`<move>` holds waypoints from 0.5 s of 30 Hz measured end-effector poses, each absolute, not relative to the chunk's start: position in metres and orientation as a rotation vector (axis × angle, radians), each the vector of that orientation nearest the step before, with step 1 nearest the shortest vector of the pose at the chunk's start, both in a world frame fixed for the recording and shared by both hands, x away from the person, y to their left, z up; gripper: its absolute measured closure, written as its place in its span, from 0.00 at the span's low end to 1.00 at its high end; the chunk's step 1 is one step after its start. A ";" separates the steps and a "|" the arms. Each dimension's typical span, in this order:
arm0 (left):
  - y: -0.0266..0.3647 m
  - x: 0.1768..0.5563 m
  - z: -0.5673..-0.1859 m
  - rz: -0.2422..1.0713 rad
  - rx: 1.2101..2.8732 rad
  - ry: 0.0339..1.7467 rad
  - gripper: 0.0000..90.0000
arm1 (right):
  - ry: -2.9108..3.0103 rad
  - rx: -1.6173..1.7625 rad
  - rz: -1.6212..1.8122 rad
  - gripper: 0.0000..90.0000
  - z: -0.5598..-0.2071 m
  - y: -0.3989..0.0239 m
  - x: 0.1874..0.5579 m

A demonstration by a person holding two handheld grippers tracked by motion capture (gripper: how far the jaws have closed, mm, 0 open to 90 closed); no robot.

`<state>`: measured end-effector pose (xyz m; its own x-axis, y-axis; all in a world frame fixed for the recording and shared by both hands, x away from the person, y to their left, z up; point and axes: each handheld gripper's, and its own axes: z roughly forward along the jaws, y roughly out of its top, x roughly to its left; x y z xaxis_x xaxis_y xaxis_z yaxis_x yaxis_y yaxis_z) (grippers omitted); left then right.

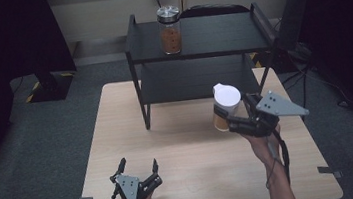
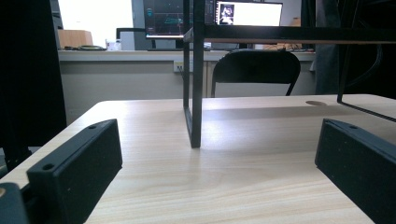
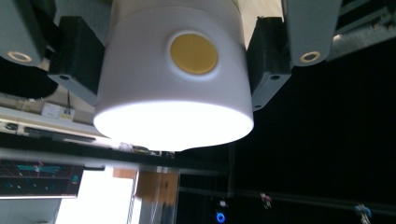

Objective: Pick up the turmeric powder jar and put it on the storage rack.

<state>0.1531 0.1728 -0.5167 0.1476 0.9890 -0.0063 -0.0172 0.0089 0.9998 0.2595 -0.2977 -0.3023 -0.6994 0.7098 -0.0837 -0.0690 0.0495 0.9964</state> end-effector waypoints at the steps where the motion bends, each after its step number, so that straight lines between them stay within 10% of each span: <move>1: 0.173 0.153 -0.517 1.103 1.257 1.090 0.00 | 1.744 0.637 1.709 0.33 -0.298 -0.298 0.261; 15: 0.174 0.153 -0.517 1.098 1.259 1.086 0.00 | 1.699 0.614 1.757 0.33 -0.234 -0.298 0.303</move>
